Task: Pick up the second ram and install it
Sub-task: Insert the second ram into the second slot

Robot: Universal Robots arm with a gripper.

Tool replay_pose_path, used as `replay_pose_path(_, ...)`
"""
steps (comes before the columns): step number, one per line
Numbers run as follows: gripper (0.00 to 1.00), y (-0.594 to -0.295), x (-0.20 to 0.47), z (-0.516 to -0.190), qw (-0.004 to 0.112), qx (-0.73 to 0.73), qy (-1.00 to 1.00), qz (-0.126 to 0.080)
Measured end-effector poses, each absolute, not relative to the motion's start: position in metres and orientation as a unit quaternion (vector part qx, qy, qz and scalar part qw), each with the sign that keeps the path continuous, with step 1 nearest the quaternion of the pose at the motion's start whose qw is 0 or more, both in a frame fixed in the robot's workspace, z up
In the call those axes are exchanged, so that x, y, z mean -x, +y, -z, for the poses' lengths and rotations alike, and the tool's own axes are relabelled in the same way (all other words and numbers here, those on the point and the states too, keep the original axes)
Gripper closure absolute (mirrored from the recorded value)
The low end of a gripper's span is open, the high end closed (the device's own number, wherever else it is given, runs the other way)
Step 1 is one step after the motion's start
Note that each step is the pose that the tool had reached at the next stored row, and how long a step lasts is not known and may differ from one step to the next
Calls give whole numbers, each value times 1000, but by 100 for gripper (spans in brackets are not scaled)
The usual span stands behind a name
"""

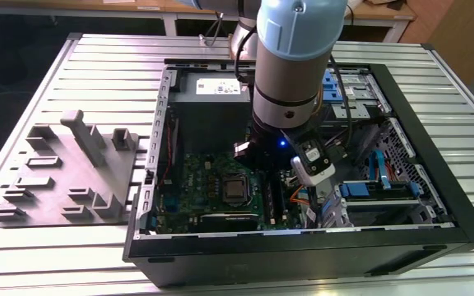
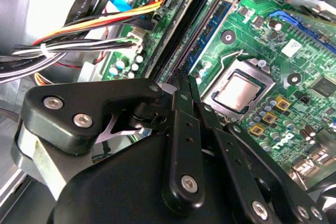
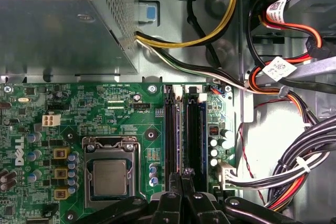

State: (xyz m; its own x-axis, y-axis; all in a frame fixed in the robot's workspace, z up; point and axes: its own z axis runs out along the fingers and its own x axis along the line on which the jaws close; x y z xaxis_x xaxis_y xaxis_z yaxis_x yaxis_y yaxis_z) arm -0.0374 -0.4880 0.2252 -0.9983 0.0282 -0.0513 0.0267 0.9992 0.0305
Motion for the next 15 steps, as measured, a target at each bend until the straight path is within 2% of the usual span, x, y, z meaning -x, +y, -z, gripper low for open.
replay_pose_path(15, 89, -484, 38, -224, 26, -26, 999, -12)
